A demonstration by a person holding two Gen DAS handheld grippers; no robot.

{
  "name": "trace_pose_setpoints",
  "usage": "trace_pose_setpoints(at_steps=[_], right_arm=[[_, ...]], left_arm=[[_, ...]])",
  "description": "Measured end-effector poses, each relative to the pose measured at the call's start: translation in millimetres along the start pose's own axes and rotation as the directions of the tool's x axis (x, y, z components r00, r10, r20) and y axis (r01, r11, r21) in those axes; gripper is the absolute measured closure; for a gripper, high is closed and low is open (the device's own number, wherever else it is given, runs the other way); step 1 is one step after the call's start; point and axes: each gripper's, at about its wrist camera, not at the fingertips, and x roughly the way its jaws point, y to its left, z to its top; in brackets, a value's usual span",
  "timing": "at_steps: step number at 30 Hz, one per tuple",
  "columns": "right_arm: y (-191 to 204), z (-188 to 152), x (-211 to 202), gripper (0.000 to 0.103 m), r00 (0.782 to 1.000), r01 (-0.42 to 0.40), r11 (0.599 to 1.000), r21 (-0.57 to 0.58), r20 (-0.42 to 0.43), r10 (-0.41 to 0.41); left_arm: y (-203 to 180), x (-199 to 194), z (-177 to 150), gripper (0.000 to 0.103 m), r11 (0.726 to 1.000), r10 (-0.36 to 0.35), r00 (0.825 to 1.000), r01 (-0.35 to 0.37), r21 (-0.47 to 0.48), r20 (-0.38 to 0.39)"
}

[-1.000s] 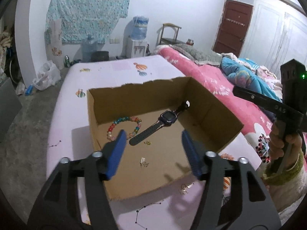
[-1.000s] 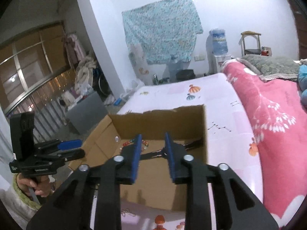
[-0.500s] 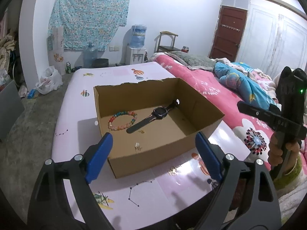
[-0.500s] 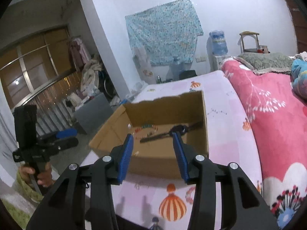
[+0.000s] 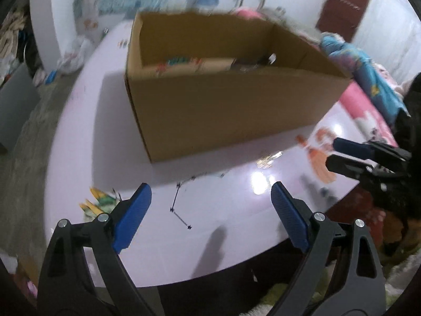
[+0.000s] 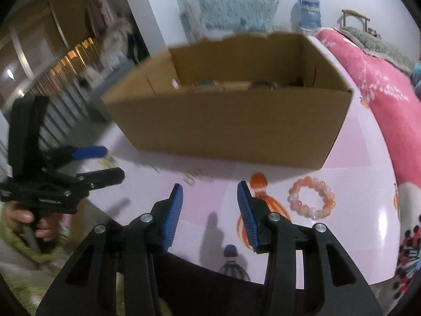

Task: Organize jewelry
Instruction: 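Withdraw both open grippers from the box back over the table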

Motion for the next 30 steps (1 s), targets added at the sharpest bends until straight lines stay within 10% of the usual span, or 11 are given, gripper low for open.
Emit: trace_pose_setpoints(at_steps=[10, 21, 30], right_arm=[[14.9, -6.6, 23.9, 0.031, 0.996, 0.031, 0.998, -0.059, -0.079, -0.035], [11.4, -20.5, 43.0, 0.006, 0.982, 0.121, 0.991, -0.063, -0.141, -0.129], [18.1, -20.2, 51.7, 0.006, 0.984, 0.143, 0.989, -0.03, -0.107, -0.146]], left_arm=[[1.7, 32.8, -10.9, 0.008, 0.986, 0.164, 0.984, -0.161, 0.051, -0.067], [-6.2, 32.7, -12.4, 0.007, 0.985, 0.166, 0.984, -0.163, 0.061, -0.057], [1.3, 33.9, -9.6, 0.007, 0.986, 0.157, 0.986, -0.153, 0.069, -0.063]])
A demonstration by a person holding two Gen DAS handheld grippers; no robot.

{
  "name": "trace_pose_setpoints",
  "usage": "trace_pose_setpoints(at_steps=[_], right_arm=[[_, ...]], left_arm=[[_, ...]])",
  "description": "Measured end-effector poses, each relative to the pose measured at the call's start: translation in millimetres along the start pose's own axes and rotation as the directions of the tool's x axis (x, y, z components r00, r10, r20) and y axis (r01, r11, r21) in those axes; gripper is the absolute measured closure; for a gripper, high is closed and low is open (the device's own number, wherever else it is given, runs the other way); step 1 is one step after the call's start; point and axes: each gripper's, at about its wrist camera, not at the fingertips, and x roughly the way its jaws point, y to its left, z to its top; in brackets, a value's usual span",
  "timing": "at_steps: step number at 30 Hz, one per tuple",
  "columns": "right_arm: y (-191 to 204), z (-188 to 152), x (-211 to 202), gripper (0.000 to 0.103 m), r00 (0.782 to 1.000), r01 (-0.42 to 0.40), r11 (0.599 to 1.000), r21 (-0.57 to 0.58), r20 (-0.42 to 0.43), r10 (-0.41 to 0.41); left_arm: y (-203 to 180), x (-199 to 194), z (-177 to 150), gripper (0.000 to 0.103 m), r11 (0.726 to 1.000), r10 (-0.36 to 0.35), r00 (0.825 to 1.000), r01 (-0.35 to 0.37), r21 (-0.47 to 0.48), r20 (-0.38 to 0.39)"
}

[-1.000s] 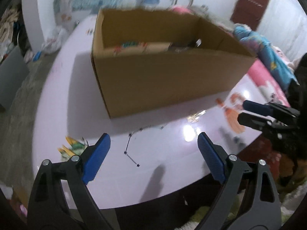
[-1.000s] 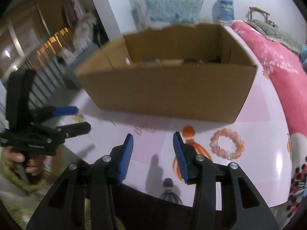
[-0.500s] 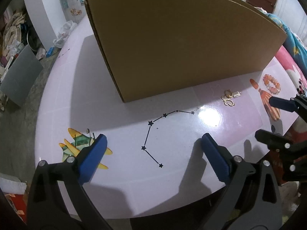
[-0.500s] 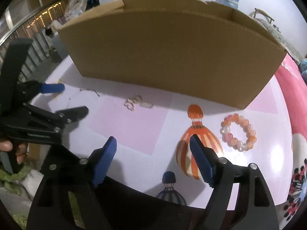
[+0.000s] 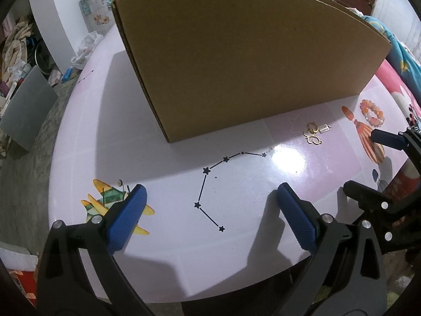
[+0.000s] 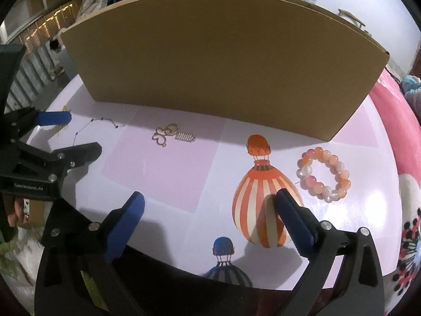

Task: Organize jewelry
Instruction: 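Withdraw both open grippers from the box back over the table, then lower the open left gripper over the gold butterfly pendant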

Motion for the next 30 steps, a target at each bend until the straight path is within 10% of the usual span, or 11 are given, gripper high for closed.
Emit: trace_pose_setpoints(at_steps=[20, 30], right_arm=[[-26.7, 15.9, -10.8, 0.007, 0.994, -0.101, 0.993, 0.062, 0.036, 0.099], [-45.8, 29.9, -30.1, 0.024, 0.962, -0.232, 0.965, 0.123, 0.175, 0.209]], left_arm=[[7.8, 1.1, -3.3, 0.007, 0.999, 0.018, 0.999, -0.017, -0.032, 0.027], [-35.4, -15.1, 13.5, 0.009, 0.977, -0.174, 0.972, 0.149, 0.155, 0.16]])
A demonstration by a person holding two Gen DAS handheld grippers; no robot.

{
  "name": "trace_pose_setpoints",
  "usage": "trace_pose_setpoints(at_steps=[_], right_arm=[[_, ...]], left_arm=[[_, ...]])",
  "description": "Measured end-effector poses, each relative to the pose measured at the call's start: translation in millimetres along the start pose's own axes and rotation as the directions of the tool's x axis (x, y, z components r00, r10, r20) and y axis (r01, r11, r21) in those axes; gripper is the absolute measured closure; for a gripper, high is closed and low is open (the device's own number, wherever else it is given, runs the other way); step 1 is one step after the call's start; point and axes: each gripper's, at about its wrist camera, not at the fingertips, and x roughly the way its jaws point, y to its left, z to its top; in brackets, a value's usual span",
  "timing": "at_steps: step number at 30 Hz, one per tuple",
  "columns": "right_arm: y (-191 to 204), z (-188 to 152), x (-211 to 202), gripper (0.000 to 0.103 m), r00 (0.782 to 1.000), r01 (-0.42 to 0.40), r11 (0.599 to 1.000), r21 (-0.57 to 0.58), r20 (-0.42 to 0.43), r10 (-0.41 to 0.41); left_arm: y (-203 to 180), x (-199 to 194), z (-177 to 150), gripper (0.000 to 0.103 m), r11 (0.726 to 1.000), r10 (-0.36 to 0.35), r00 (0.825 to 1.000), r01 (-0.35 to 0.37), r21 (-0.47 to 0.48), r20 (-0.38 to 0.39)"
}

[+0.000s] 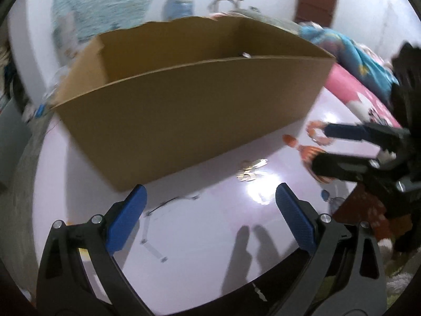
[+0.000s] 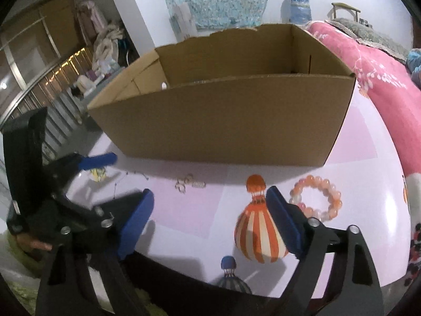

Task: Organize jewelry
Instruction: 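Lower the open left gripper over the gold butterfly pendant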

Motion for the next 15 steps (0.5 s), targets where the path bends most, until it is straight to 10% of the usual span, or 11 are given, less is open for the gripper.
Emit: trace_pose_setpoints(at_steps=[15], right_arm=[[-7.7, 12.9, 21.0, 0.04, 0.999, -0.021, 1.0, 0.022, -0.025, 0.021]], left_arm=[[-27.0, 36.6, 10.8, 0.06, 0.984, -0.045, 0.995, 0.059, 0.169, -0.086]])
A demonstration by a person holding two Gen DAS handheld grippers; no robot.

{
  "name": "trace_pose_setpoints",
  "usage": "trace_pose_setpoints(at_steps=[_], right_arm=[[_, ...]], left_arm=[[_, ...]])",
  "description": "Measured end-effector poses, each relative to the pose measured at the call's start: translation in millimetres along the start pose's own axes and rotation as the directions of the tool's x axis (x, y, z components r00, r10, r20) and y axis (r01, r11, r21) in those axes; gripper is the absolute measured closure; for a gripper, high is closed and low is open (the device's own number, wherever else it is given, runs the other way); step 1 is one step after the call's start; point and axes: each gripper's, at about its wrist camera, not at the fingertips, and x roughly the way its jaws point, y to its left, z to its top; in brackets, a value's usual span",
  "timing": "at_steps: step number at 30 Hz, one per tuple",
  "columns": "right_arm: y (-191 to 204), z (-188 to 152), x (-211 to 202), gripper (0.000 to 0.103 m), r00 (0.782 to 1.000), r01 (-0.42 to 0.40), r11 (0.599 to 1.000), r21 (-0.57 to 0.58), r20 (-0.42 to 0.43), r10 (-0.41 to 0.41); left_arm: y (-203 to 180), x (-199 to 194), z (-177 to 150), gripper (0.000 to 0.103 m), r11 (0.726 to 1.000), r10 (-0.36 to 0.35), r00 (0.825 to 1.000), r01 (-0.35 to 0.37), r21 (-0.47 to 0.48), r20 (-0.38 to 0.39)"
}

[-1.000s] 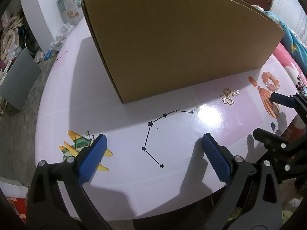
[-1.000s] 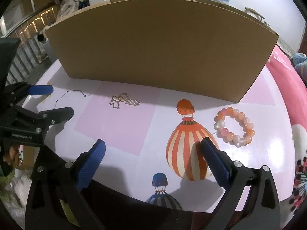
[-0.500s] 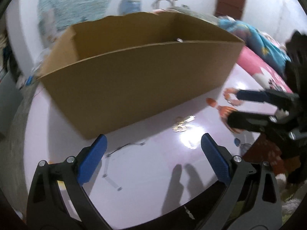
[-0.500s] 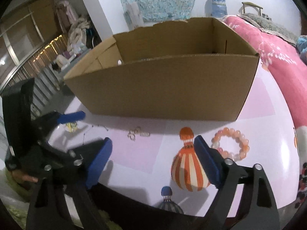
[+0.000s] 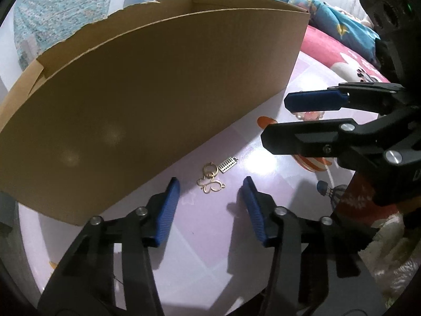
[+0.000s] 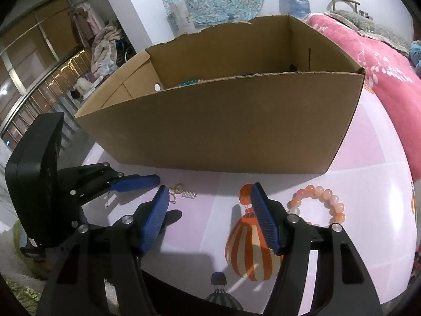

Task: Organize jewelry
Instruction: 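Lower the open left gripper over the gold butterfly pendant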

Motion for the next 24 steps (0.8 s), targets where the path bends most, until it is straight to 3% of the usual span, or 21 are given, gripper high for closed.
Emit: trace_pose_setpoints(at_steps=[11, 24], right_arm=[[-1.2, 0.1, -0.7, 0.04, 1.0, 0.003, 1.0, 0.014, 0.013, -0.004], [4.4, -1.3, -8.9, 0.04, 1.0, 0.012, 1.0, -0.004, 0.025, -0.012]], left_arm=[[-4.3, 1.6, 10.9, 0.084, 0.998, -0.03, 0.999, 0.032, 0.057, -0.025], [-7.9, -3.3, 5.9, 0.084, 0.999, -0.02, 1.0, 0.021, 0.038, -0.021]])
